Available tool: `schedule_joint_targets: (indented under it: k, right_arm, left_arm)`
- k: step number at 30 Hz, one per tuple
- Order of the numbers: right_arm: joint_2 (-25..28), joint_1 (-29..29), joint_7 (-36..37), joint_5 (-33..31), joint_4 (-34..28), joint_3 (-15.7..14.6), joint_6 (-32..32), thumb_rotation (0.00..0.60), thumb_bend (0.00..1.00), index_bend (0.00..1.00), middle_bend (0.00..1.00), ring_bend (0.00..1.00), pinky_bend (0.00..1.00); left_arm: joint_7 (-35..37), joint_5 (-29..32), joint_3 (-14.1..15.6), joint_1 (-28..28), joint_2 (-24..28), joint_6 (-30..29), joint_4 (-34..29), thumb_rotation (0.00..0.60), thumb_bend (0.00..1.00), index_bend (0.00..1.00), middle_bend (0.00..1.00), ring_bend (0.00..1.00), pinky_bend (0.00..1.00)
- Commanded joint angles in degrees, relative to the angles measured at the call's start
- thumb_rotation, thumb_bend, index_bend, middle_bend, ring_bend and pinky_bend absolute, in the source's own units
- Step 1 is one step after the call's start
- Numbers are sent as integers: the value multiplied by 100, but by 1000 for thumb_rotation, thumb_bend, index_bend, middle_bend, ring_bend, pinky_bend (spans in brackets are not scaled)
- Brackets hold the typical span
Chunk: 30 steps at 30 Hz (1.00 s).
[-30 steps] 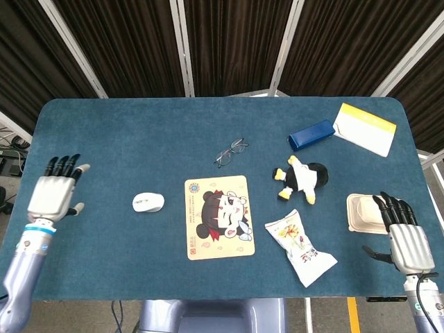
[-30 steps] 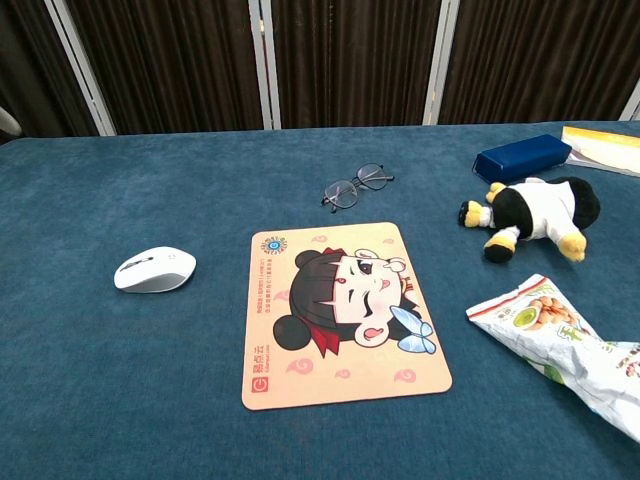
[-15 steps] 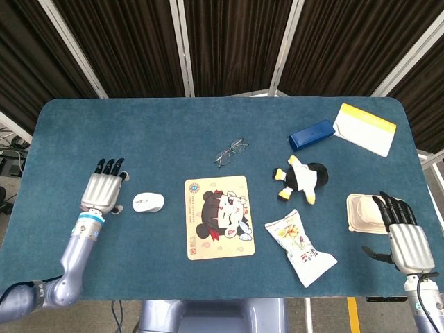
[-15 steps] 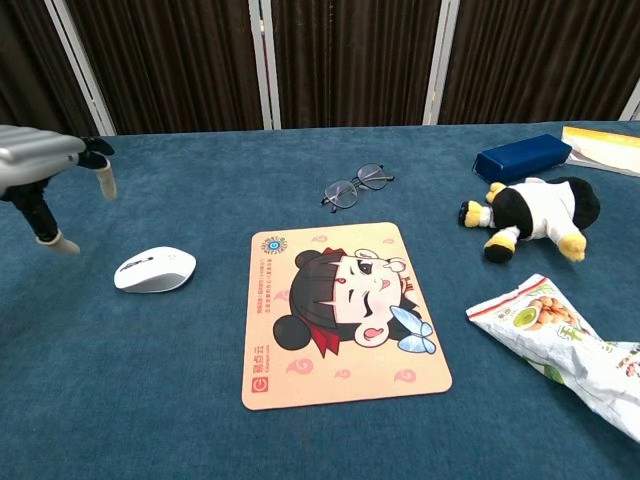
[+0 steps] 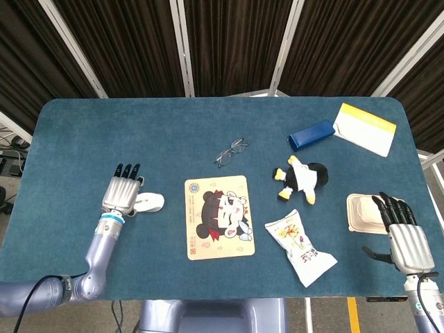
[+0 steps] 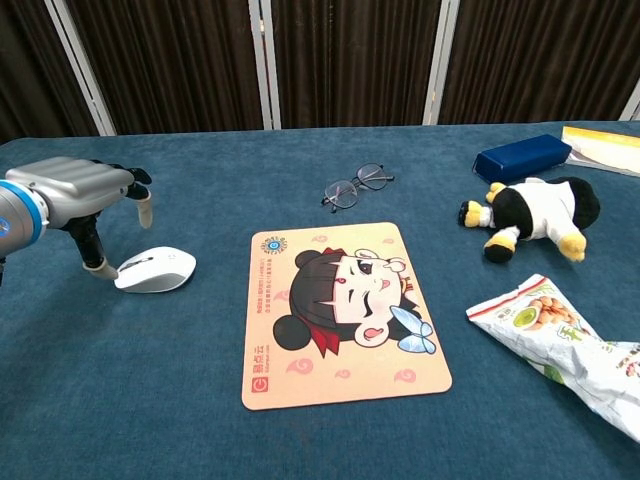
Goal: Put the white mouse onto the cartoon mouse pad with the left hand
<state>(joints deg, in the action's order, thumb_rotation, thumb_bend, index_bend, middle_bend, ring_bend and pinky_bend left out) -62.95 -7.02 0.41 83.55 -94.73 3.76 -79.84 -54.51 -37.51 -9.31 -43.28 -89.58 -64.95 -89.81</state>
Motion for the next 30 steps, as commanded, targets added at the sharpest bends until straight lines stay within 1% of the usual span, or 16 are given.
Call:
schedule_joint_targets:
  k: [1, 15, 30]
  right_arm:
    - [0, 1, 0, 0, 0, -1, 0, 600, 109, 0, 0, 0, 0]
    - [1, -1, -6, -5, -5, -1, 1, 600, 109, 0, 0, 0, 0]
    - [13, -5, 20, 1, -5, -7, 11, 600, 110, 0, 0, 0, 0]
  left_arm:
    - [-20, 37, 25, -43, -54, -35, 31, 600, 132, 323, 0, 0, 0]
    - [-78, 355, 28, -244, -479, -17, 495, 600, 133, 322, 0, 0, 0]
    - [-156, 516, 63, -407, -818, 52, 762, 600, 136, 323, 0, 0, 0]
